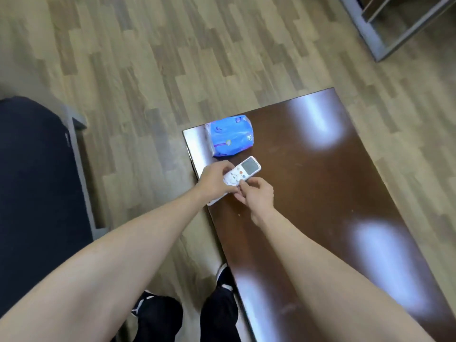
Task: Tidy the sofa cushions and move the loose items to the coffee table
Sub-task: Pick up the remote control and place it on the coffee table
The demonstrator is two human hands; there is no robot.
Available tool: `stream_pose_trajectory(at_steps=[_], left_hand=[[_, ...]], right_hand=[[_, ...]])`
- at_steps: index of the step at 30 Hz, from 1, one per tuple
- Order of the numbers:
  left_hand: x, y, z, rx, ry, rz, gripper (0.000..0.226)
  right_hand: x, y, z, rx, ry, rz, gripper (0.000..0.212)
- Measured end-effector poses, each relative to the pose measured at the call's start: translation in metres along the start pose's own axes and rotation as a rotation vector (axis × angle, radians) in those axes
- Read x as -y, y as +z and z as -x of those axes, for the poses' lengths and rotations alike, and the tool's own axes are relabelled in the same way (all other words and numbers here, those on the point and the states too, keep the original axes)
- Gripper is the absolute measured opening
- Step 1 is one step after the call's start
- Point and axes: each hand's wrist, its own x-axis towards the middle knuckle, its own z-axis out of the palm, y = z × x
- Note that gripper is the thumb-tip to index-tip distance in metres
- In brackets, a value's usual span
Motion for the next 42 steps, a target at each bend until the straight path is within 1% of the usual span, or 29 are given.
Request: stream_pose_trajectory(at_steps=[2,4,6,10,11,14,15,16,21,24,33,36,37,40,42], left_hand=[[-0.008,0.021,-0.014,0.04,0.069,-0.115,0.053],[-0.012,0.039,-0.025,0.05,0.093,-0.196,0.055],[-0.013,0.056,-0.032,0.057,0.102,-0.235,0.055],[-0.016,0.077,-0.045,0.051,0.098,-0.294,0.054],[-0.017,0.081,-0.048,0.06,0.093,-0.312,0.054],[-0.019,0.09,-0.056,0.089,0.081,-0.373,0.055],[-0.019,0.091,-0.058,0.089,0.08,-0.388,0.054],[-0.02,0.092,-0.06,0.087,0.081,-0.406,0.052],[-0.02,0.091,-0.064,0.067,0.08,-0.464,0.053],[-0.018,0.088,-0.066,0.039,0.082,-0.48,0.054],[-0.02,0.086,-0.065,-0.066,0.081,-0.495,0.043],[-0.024,0.083,-0.059,-0.107,0.089,-0.48,0.044],[-0.026,0.08,-0.056,-0.119,0.087,-0.472,0.046],[-0.032,0.069,-0.042,-0.19,0.04,-0.381,0.04],[-0.035,0.061,-0.032,-0.296,-0.057,-0.195,0.028]], right_hand=[[0.0,-0.019,-0.014,-0.024,0.039,-0.054,0.007],[-0.002,-0.035,-0.028,-0.036,0.064,-0.084,0.007],[-0.005,-0.048,-0.042,-0.04,0.101,-0.093,0.005],[-0.013,-0.058,-0.069,-0.083,0.127,-0.102,0.009],[-0.014,-0.058,-0.073,-0.106,0.121,-0.088,0.017],[-0.017,-0.06,-0.082,-0.153,0.056,0.028,0.055],[-0.016,-0.061,-0.082,-0.144,0.031,0.066,0.062],[-0.016,-0.061,-0.084,-0.129,0.014,0.091,0.064],[-0.007,-0.069,-0.093,-0.102,0.002,0.231,0.05],[-0.001,-0.071,-0.096,-0.061,-0.044,0.29,0.039],[0.006,-0.065,-0.104,-0.056,-0.065,0.322,0.044],[0.007,-0.067,-0.102,-0.054,-0.056,0.316,0.053],[0.007,-0.067,-0.099,-0.061,-0.059,0.316,0.052],[0.009,-0.067,-0.087,-0.095,-0.08,0.343,0.043],[0.013,-0.065,-0.08,-0.109,-0.104,0.374,0.038]])
